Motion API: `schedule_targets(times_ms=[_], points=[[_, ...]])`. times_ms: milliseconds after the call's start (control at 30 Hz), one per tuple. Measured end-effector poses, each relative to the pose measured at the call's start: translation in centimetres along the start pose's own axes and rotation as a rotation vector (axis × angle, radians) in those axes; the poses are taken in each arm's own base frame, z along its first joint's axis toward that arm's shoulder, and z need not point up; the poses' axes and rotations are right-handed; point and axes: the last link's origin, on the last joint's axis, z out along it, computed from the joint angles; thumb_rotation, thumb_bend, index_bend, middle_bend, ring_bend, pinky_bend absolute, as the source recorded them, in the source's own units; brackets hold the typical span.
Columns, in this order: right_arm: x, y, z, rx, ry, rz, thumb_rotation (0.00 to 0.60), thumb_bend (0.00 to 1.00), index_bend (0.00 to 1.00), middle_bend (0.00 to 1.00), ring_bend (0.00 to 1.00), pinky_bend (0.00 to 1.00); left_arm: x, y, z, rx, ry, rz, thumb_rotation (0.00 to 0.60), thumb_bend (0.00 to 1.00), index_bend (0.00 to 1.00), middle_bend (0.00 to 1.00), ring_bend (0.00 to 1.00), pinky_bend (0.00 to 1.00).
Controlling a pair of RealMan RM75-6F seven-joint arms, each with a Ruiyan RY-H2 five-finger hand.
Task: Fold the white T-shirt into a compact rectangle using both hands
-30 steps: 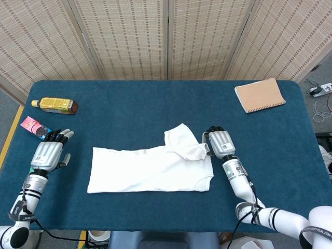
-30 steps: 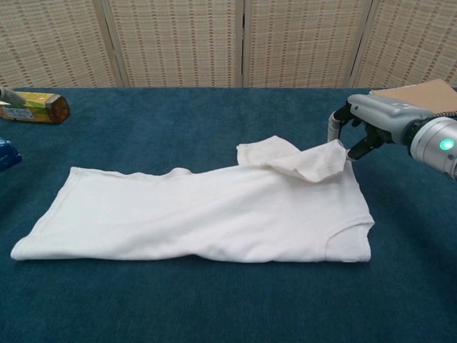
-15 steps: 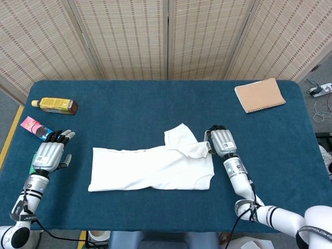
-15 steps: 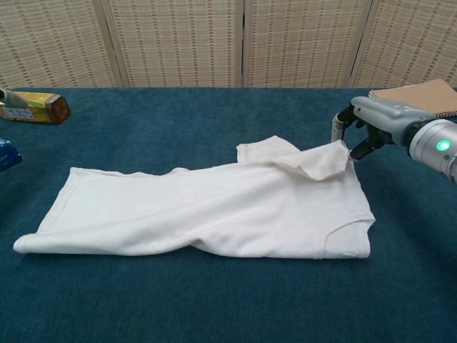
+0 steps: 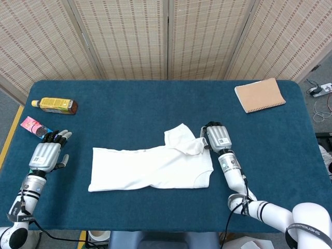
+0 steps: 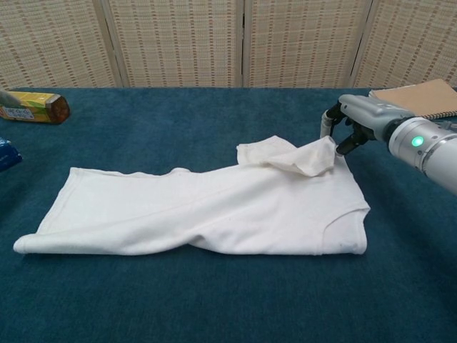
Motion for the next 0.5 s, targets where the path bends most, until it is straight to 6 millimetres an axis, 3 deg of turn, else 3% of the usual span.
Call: schedule_targets(times_ms=[367,433,500], points=[[-0.8,-0.8,1.4,-0.004,-0.01,-0.012,0.6,0.48,0.7,0.38,0.21,0.2,0.0,-0.5,-0.2,0.01,-0.002,-0.008,0.6,0.47,0.12,0.09,0.0,0.03],[-1.0,-0.7,1.4,-0.005,-0.018,-0.018,0.6,0.47,0.61,0.35,0.2,0.2,0.0,-0.6,-0.2,0.011,-0.001,-0.011,0.6,0.47,0.12,0.09,0.0,0.03],[-1.2,-0.7,1.4,-0.01,-0.03,-0.021,0.6,0.44,0.43,0.3,0.18,0.2,0.1,-0.6,-0.3,0.011,0.001,-0.011,0.6,0.47,0.12,0.09,0.0,0.03]])
